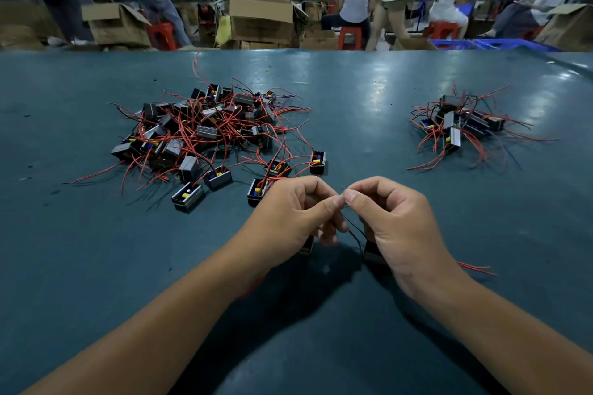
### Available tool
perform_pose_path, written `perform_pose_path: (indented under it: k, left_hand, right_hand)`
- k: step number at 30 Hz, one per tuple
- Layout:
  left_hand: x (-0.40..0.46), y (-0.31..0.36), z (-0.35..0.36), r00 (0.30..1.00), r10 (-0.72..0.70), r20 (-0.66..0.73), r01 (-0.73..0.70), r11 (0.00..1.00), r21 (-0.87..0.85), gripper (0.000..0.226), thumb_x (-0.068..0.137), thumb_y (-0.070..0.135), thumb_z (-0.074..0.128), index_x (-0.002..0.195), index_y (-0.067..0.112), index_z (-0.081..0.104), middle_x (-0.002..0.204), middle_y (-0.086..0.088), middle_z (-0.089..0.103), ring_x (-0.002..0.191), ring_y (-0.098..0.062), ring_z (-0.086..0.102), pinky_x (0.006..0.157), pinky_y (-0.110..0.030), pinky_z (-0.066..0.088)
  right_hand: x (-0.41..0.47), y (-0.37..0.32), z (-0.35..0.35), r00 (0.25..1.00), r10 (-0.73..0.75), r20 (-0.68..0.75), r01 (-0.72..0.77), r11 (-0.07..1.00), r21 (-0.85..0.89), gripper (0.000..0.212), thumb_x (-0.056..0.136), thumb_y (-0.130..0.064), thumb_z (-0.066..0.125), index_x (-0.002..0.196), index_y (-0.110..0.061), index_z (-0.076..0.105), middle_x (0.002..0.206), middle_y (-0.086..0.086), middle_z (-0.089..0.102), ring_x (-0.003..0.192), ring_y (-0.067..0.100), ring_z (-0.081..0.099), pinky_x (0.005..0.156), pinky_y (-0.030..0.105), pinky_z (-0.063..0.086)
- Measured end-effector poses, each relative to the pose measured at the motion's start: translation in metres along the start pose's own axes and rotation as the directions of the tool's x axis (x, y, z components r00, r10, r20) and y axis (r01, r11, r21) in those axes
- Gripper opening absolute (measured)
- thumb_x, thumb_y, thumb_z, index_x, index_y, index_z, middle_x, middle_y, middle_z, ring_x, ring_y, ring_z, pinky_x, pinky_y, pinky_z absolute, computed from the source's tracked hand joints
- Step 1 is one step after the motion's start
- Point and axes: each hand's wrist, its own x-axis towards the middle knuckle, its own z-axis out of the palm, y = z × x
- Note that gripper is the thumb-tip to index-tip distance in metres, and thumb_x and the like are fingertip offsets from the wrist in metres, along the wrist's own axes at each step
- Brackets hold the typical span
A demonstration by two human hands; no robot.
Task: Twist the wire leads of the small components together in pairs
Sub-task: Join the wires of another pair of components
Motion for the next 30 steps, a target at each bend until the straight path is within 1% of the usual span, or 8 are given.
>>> perform_pose_path:
  k: [3, 6, 13, 17, 20, 22, 25, 30]
  left_hand:
    - [-0.0008, 0.0001, 0.001, 0.998, -0.032, 0.049, 0.033, 0.999, -0.027, 0.005, 0.096, 0.004, 0.062, 0.093, 0.001, 0.061, 0.076, -0.011, 0.073, 0.057, -0.019, 0.066, 0.056, -0.021, 0.05]
    - [-0.0016, 0.0019, 0.0021, 0.997, -0.037, 0.064, 0.04, 0.999, -0.036, 0.004, 0.096, 0.002, 0.06, 0.093, 0.001, 0.06, 0.076, -0.011, 0.072, 0.058, -0.019, 0.066, 0.057, -0.022, 0.051]
    - [-0.0014, 0.0026, 0.003, 0.998, -0.032, 0.052, 0.033, 0.999, -0.022, 0.004, 0.095, 0.002, 0.061, 0.091, 0.002, 0.062, 0.072, -0.009, 0.072, 0.055, -0.016, 0.064, 0.055, -0.022, 0.051]
    - [-0.0011, 0.0014, 0.0028, 0.999, -0.029, 0.021, 0.03, 0.999, -0.027, 0.004, 0.096, 0.002, 0.062, 0.092, 0.001, 0.06, 0.072, -0.009, 0.072, 0.053, -0.017, 0.063, 0.055, -0.023, 0.052]
    - [-0.001, 0.0022, 0.0021, 0.999, -0.038, 0.008, 0.038, 0.997, -0.064, 0.002, 0.097, 0.004, 0.061, 0.096, 0.003, 0.06, 0.073, -0.012, 0.072, 0.054, -0.02, 0.064, 0.056, -0.025, 0.053]
    - [-0.001, 0.0027, 0.0014, 0.999, -0.041, 0.001, 0.041, 0.997, -0.072, 0.003, 0.098, 0.007, 0.06, 0.095, 0.005, 0.06, 0.074, -0.014, 0.073, 0.054, -0.021, 0.065, 0.056, -0.026, 0.054]
    - [-0.0009, 0.0016, 0.0015, 0.999, -0.041, -0.003, 0.041, 0.996, -0.078, 0.006, 0.098, 0.009, 0.06, 0.093, 0.006, 0.061, 0.074, -0.014, 0.073, 0.054, -0.022, 0.066, 0.055, -0.025, 0.053]
    - [0.0004, -0.0005, 0.0017, 0.999, -0.039, -0.005, 0.038, 0.997, -0.064, 0.008, 0.098, 0.011, 0.061, 0.091, 0.008, 0.063, 0.074, -0.014, 0.074, 0.055, -0.022, 0.065, 0.056, -0.028, 0.055]
  right_hand:
    - [-0.0005, -0.0014, 0.0007, 1.0, 0.007, 0.006, -0.007, 1.0, 0.012, 0.017, 0.091, 0.0, 0.063, 0.076, -0.007, 0.065, 0.055, -0.008, 0.06, 0.043, 0.0, 0.049, 0.046, 0.009, 0.039]
    - [-0.0009, -0.0003, 0.0022, 1.0, 0.003, 0.016, -0.003, 1.0, -0.009, 0.017, 0.09, 0.002, 0.063, 0.077, -0.008, 0.064, 0.059, 0.0, 0.061, 0.051, 0.009, 0.054, 0.052, 0.016, 0.046]
    - [-0.0006, 0.0012, -0.0009, 0.999, -0.007, 0.05, 0.01, 0.998, -0.056, 0.015, 0.09, 0.004, 0.063, 0.079, -0.006, 0.062, 0.056, -0.007, 0.061, 0.051, 0.002, 0.053, 0.053, 0.011, 0.044]
    - [0.0001, 0.0029, -0.0022, 0.999, 0.032, 0.035, -0.029, 0.995, -0.092, 0.012, 0.094, -0.011, 0.062, 0.082, -0.012, 0.062, 0.059, -0.011, 0.056, 0.051, 0.001, 0.047, 0.05, 0.01, 0.039]
    - [0.0012, 0.0038, -0.0051, 0.998, 0.065, 0.011, -0.064, 0.992, -0.108, 0.014, 0.095, -0.024, 0.057, 0.082, -0.019, 0.06, 0.061, -0.003, 0.045, 0.052, 0.009, 0.036, 0.046, 0.017, 0.031]
    - [0.0018, 0.0047, -0.006, 0.998, 0.057, 0.0, -0.056, 0.988, -0.143, 0.017, 0.097, -0.021, 0.057, 0.081, -0.019, 0.059, 0.059, -0.004, 0.044, 0.051, 0.01, 0.033, 0.045, 0.018, 0.03]
    - [0.0019, 0.0059, -0.005, 0.999, 0.031, -0.017, -0.034, 0.986, -0.165, 0.017, 0.097, -0.017, 0.059, 0.08, -0.018, 0.061, 0.057, -0.011, 0.047, 0.052, 0.007, 0.036, 0.047, 0.017, 0.032]
    - [0.0021, 0.0058, -0.0024, 1.0, -0.018, 0.009, 0.019, 0.992, -0.127, 0.014, 0.095, -0.009, 0.061, 0.082, -0.014, 0.063, 0.056, -0.014, 0.052, 0.048, -0.001, 0.041, 0.048, 0.008, 0.032]
